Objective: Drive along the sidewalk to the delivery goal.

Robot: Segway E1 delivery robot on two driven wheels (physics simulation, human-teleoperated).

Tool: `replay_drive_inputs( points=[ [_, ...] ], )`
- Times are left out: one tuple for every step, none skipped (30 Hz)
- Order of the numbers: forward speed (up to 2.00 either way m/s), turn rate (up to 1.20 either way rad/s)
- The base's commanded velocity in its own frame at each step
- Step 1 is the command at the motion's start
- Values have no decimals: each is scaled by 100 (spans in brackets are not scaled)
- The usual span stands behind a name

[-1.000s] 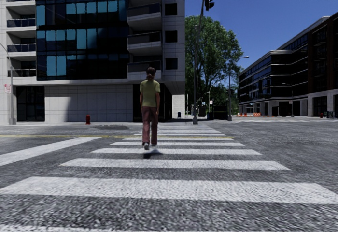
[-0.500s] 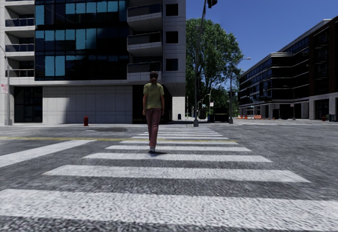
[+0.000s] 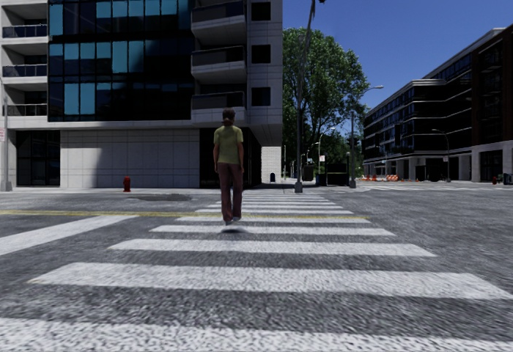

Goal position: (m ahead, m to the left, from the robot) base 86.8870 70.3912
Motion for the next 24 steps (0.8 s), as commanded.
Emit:
replay_drive_inputs(
  points=[
    [100, 0],
    [100, 0],
    [100, 0],
    [100, 0],
    [100, 0],
    [100, 0],
    [100, 0],
    [100, 0],
    [100, 0],
    [100, 0],
    [99, 0],
    [99, 0],
    [99, 0],
    [99, 0],
    [99, 0],
    [99, 0],
    [98, 0],
    [98, 0],
    [98, 0],
    [98, 0],
    [98, 0],
    [98, 0],
    [98, 0],
    [98, 0]
  ],
)
